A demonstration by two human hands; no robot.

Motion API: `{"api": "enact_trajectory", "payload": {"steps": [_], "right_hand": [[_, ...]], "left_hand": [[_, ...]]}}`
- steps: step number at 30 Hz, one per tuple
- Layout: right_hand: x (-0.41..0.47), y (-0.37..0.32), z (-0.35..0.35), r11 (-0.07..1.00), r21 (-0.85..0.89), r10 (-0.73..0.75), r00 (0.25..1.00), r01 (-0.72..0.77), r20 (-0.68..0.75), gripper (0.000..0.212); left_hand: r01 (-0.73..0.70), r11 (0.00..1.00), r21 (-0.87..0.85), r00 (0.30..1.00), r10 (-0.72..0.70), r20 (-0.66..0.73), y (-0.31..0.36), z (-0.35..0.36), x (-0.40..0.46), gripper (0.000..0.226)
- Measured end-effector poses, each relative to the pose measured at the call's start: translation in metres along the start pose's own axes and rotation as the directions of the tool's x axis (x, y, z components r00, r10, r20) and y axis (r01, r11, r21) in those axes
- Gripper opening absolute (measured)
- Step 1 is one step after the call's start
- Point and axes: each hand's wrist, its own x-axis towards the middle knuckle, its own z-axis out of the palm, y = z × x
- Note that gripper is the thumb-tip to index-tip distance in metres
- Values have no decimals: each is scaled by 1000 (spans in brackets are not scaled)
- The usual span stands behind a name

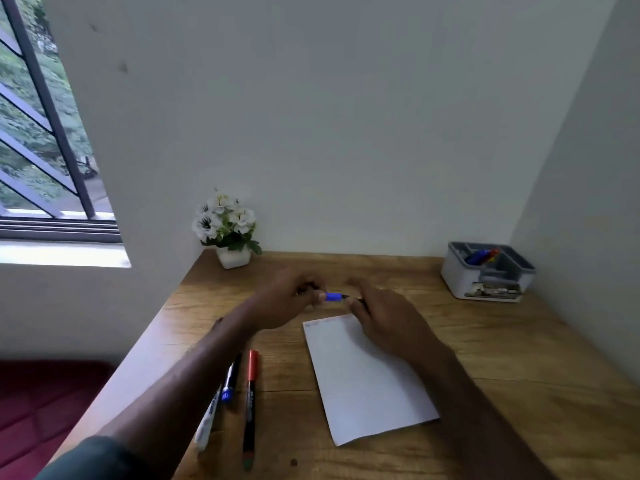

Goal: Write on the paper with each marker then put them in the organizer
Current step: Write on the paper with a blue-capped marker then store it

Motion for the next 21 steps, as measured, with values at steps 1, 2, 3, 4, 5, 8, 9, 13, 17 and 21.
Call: {"api": "enact_trajectory", "payload": {"steps": [1, 2, 3, 4, 5, 8, 9, 13, 17, 21], "right_hand": [[-2, 5, -2, 997, 74, 15, 999, -13, -29, 38], [-2, 9, -4, 990, 140, 21, 996, -8, -91, 43], [-1, 13, -4, 980, 198, 21, 984, 14, -175, 46], [1, 16, -2, 965, 262, 43, 964, 28, -262, 46], [4, 19, -1, 927, 375, 112, 941, 17, -319, 45], [10, 14, -1, 482, 874, 377, 915, -60, -145, 38], [10, 13, -1, 351, 934, 379, 923, -72, -71, 29], [5, 14, 10, 518, 852, 328, 938, -77, -115, 14], [1, 7, 23, 573, 770, 436, 900, -280, 3, 49], [-2, 1, 24, 618, 721, 407, 912, -312, 47, 23]], "left_hand": [[38, 999, -18, 999, -38, -5, -4, 2, 0, 9], [72, 997, -31, 997, -72, -10, -9, 3, 0, 11], [96, 995, -34, 995, -97, -15, -13, 4, -1, 16], [114, 993, -19, 993, -115, -11, -17, 5, -2, 23], [131, 991, 10, 991, -131, -2, -20, 6, -3, 26], [131, 985, 113, 988, -139, 60, -26, 11, -4, 15], [129, 983, 128, 987, -139, 75, -27, 12, -4, 12], [123, 968, 219, 986, -144, 83, -23, 13, -4, 11], [88, 962, 257, 986, -121, 116, -19, 12, -5, 18], [82, 958, 277, 961, -149, 233, -11, 14, -6, 42]]}}
